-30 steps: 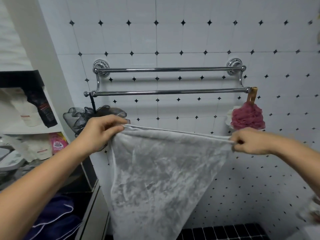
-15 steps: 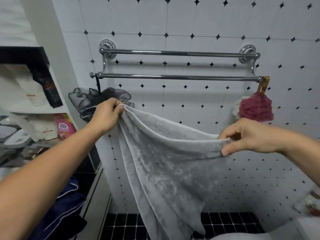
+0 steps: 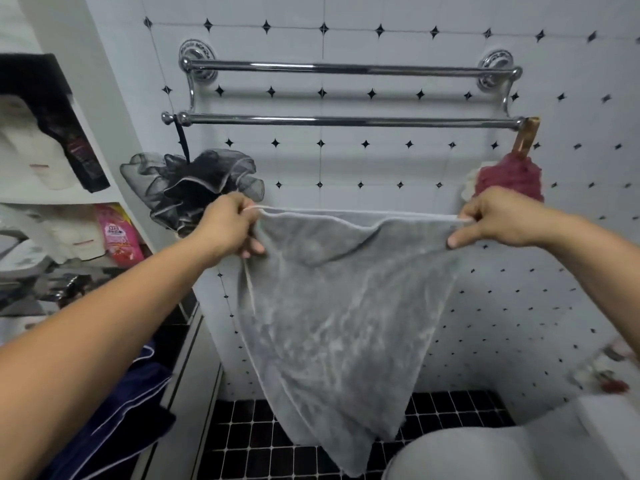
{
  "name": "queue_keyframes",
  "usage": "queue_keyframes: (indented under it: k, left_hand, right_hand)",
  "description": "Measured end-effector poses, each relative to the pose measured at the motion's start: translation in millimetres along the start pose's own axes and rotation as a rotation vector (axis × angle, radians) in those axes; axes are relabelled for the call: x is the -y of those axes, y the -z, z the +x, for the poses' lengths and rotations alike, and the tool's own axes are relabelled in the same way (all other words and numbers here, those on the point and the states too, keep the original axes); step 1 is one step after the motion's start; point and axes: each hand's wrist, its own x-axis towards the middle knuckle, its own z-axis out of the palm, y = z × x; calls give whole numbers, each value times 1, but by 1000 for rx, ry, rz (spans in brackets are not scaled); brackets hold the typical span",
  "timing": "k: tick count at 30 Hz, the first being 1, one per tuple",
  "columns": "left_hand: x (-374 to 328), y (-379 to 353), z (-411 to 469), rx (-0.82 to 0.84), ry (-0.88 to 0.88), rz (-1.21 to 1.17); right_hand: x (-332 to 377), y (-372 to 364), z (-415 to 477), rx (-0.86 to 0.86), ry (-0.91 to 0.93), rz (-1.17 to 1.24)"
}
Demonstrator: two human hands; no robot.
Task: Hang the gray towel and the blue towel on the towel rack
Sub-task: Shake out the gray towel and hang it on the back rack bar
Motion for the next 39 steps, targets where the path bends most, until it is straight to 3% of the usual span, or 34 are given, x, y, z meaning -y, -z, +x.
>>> queue_keyframes:
  k: [2, 4, 6, 8, 9, 11, 12, 13, 14, 16, 18, 19, 21, 22, 23, 26, 27, 30, 33, 34, 37, 38, 39]
  left_hand:
    - [-8, -12, -5, 76, 39, -199]
    - [-20, -10, -1, -7, 9, -296]
    - [-35, -1, 7, -236, -101, -375]
    - [-42, 6, 5, -362, -224, -336]
    - [-39, 5, 0, -302, -235, -179]
    - [-21, -7, -18, 119, -70, 279]
    - [-12, -12, -29, 359, 51, 417]
    - [-6, -13, -33, 458, 104, 422]
    - [-6, -10, -30, 416, 114, 323]
    - [-18, 3, -16, 135, 111, -167]
    - [-30, 16, -2, 110, 118, -619]
    - [-33, 16, -1, 162, 115, -595]
    - [-28, 4, -7, 311, 105, -113]
    - [-27, -2, -11, 321, 78, 52]
    - [-28, -5, -10, 267, 45, 89]
    - [-30, 5, 5, 10, 33, -245]
    - [-29, 9, 10, -35, 26, -292]
    - [-29, 7, 21, -65, -65, -101]
    - [-38, 3, 23, -126, -91, -18]
    - [-40, 1, 24, -138, -85, -33]
    - [-43, -6, 27, -135, -116, -19]
    - [-45, -8, 27, -144, -127, -7]
    - [-46, -9, 29, -163, -134, 1]
  right_hand:
    - [1, 3, 7, -120, 4, -149]
    - [-3, 11, 12, -310, 27, -186]
    - [-8, 21, 11, -491, 54, 141]
    - [-14, 22, 9, -498, 119, 361]
    - [-17, 20, 9, -376, 150, 226]
    - [-22, 8, 6, 43, 106, -54]
    - [-24, 5, 3, 213, 50, -71]
    - [-24, 5, -1, 272, 35, -15]
    - [-28, 6, -2, 257, 67, 108]
    - [-35, 5, -3, 156, 99, 553]
    - [-38, -1, 3, 92, 67, 847]
    - [-41, -6, 6, 74, 24, 697]
    - [-46, -12, 14, 126, -49, 272]
    - [-44, -9, 15, 123, -54, 221]
    - [-42, -4, 15, 104, -10, 280]
    - [-35, 13, 11, 88, 104, 753]
    - [-33, 15, 11, 80, 130, 679]
    - [-16, 8, 11, 320, 163, 28]
    - [1, 2, 10, 510, 192, -114]
    - [5, 4, 9, 480, 204, -202]
    - [-5, 19, 21, 35, 97, -483]
    - [-6, 20, 21, -34, 34, -468]
    - [-4, 16, 17, 27, 4, -407]
